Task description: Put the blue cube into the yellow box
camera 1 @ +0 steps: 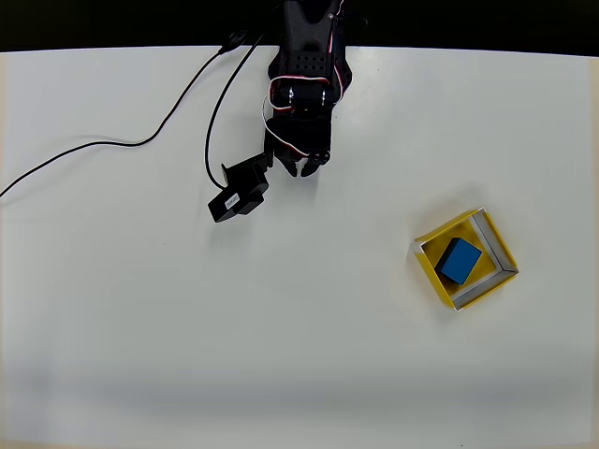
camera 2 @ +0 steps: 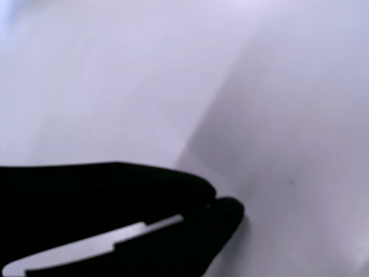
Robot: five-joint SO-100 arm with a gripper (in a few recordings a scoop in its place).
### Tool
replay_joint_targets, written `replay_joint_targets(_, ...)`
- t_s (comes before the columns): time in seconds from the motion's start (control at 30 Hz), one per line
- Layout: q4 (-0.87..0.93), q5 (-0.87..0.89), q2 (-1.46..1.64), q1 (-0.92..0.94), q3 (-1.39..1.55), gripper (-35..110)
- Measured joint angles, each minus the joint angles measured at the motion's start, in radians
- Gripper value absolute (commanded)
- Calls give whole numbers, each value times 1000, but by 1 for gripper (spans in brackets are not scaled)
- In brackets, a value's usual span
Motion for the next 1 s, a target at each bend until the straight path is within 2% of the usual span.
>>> replay_joint_targets(1.0, 0, 31, 0, 2, 0, 4)
